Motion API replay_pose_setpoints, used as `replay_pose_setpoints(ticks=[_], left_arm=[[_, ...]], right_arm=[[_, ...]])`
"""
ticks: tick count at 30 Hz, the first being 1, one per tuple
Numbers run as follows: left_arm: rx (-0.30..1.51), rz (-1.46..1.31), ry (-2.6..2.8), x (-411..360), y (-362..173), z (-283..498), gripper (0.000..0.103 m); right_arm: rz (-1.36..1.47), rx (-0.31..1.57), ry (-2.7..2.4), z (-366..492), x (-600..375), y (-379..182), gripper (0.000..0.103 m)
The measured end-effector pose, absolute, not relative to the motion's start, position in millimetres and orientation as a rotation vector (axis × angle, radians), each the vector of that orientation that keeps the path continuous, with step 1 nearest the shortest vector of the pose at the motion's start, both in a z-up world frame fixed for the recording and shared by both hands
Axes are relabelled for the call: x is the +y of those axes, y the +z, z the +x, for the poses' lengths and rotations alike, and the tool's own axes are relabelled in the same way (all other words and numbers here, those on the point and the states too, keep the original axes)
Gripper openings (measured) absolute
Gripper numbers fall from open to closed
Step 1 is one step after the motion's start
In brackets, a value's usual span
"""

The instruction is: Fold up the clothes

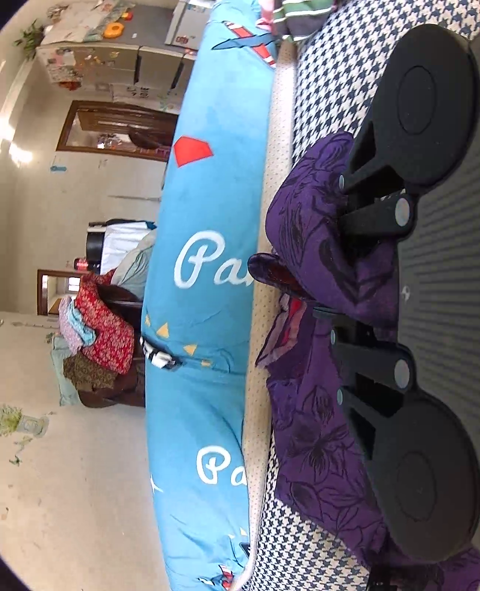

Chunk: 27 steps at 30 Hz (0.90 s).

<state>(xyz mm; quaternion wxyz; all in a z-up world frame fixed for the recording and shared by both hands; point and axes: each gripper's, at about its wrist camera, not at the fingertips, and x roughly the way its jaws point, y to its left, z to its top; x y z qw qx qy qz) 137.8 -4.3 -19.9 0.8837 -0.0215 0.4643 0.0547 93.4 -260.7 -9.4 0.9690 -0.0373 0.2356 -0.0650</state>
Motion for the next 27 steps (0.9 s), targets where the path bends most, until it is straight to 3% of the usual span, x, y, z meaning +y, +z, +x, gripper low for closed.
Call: replay_pose_setpoints(ticks=[12,14,15,17,21,27], left_arm=[[0.908,-0.255,0.215,66.2,7.5,142.2,0.103],[0.909,-0.284,0.208,71.0,8.8,142.5,0.103],[0.91,-0.291,0.206,72.2,9.2,142.8,0.103],[0.908,-0.3,0.205,74.0,10.7,142.5,0.103],[0.899,-0.318,0.198,74.4,12.8,141.5,0.103],[0.887,-0.298,0.19,67.2,14.6,139.2,0.103]], right_arm=[[-0.235,0.47,0.048,140.4,-127.5,-20.3,0.018],[-0.278,0.519,0.087,150.2,-107.8,-35.1,0.025],[-0.304,0.57,0.119,155.7,-100.1,-44.2,0.033],[-0.34,0.624,0.156,158.3,-90.6,-57.9,0.036],[-0.293,0.591,0.205,140.9,-93.2,-59.2,0.062],[-0.171,0.544,0.212,116.0,-114.1,-35.7,0.07]])
